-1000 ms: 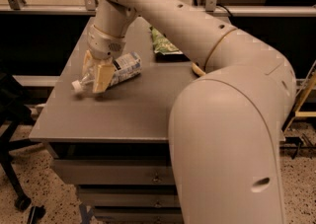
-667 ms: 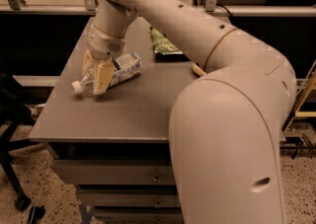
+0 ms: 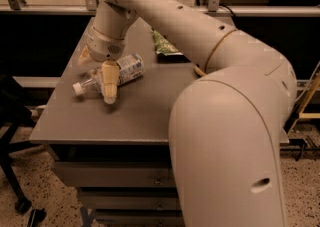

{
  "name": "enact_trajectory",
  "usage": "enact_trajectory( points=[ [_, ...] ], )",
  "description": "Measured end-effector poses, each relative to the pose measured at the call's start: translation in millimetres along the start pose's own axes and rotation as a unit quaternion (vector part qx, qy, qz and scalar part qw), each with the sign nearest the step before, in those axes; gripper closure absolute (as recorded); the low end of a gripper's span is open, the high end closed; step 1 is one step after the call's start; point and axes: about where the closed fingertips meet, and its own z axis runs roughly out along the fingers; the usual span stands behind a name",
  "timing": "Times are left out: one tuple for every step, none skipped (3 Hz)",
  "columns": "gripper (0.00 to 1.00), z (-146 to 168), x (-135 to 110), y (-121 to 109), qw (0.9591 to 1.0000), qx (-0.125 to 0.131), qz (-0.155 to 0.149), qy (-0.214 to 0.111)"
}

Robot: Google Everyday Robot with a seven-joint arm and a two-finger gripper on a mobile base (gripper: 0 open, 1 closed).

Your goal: Pick blue plastic bottle

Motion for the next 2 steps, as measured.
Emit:
enact_trajectory(
  points=[
    [0.00, 0.0, 0.0, 0.0, 1.0000, 0.000, 0.000, 0.000],
    [0.00, -6.7, 18.0, 12.1, 0.9991, 0.001, 0.035, 0.025]
  ],
)
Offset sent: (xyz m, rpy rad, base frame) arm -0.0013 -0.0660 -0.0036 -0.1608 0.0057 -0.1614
